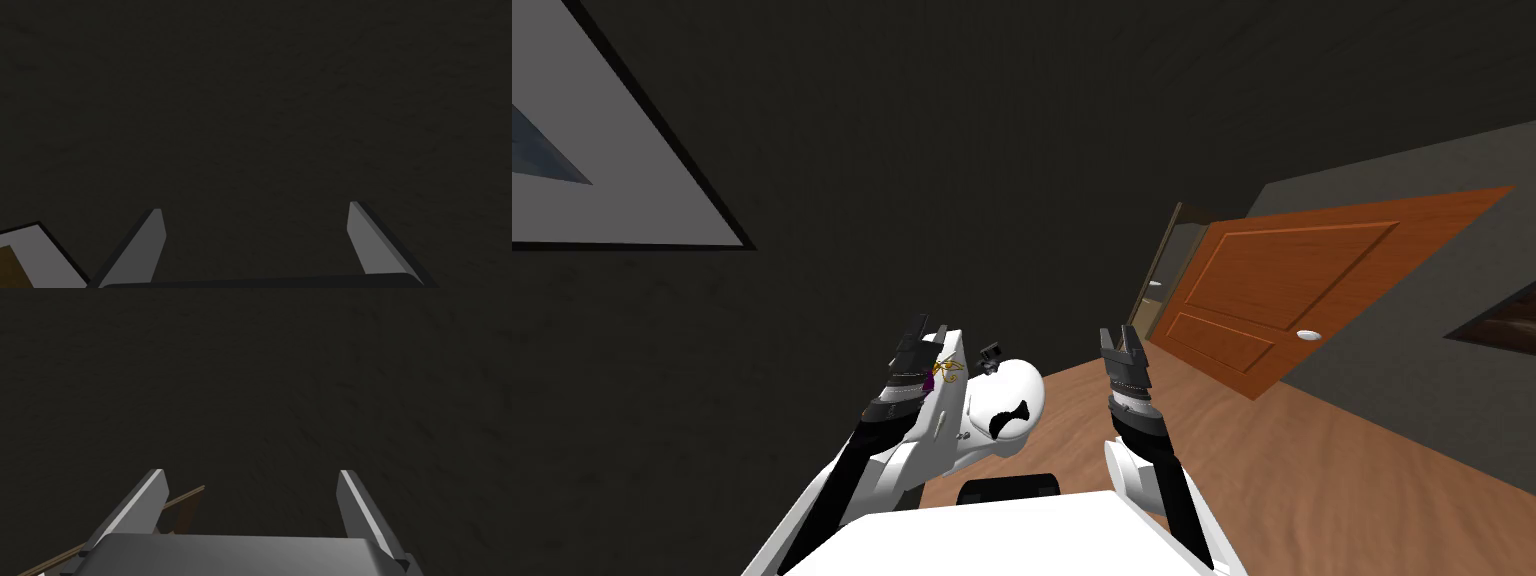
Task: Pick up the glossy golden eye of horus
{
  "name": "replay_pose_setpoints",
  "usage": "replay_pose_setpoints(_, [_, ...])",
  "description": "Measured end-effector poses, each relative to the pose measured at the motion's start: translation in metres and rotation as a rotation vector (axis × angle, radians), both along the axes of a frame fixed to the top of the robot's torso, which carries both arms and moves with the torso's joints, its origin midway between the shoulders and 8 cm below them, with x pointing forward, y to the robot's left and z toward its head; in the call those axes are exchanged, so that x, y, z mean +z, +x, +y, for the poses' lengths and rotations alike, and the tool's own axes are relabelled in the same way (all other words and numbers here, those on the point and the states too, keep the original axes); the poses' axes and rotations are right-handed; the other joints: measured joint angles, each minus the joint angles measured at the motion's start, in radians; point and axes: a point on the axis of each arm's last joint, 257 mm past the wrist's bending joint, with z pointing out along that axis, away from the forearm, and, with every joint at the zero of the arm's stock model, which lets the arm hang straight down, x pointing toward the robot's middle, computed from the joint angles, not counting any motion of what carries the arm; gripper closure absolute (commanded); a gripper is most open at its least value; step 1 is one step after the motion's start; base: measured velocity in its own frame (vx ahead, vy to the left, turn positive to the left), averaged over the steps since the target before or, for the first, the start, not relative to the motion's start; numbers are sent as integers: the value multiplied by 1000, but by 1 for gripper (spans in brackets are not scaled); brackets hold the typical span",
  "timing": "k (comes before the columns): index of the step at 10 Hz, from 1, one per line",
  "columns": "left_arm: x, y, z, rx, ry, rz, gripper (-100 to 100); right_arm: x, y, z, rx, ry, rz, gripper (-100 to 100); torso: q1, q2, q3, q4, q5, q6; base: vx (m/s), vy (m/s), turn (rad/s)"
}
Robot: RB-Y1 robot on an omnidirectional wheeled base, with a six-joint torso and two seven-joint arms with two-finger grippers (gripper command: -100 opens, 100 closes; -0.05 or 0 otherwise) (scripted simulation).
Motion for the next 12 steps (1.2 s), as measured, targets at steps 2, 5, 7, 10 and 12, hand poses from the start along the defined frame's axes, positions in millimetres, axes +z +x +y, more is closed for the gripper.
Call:
replay_pose_setpoints(2, [-19, 8, -2, -2, 49, 40, -100, 0, 0, 0, 0, 0, 0, 0, 0, -2, -1, 0, 0, 0, 27, -13, -18])
replay_pose_setpoints(5, [-48, 19, 1, 8, 101, 98, -100, 0, 0, 0, 0, 0, 0, 0, -1, -2, -1, 0, 0, 0, 28, -21, -33])
replay_pose_setpoints(7, [-67, 26, 5, 18, 138, 138, -100, 0, 0, 0, 0, 0, 0, 0, -2, -3, -2, -1, 0, 0, 37, -40, -40])
replay_pose_setpoints(10, [-106, 36, 8, 36, 189, 210, -100, 0, 0, 0, 0, 0, 0, 0, -3, -2, -1, -1, -1, 0, 32, -41, -46])
replay_pose_setpoints(12, [-133, 44, 11, 47, 222, 257, -100, 0, 0, 0, 0, 0, 0, 0, -2, -3, -2, -1, -1, 0, 41, -42, -38])
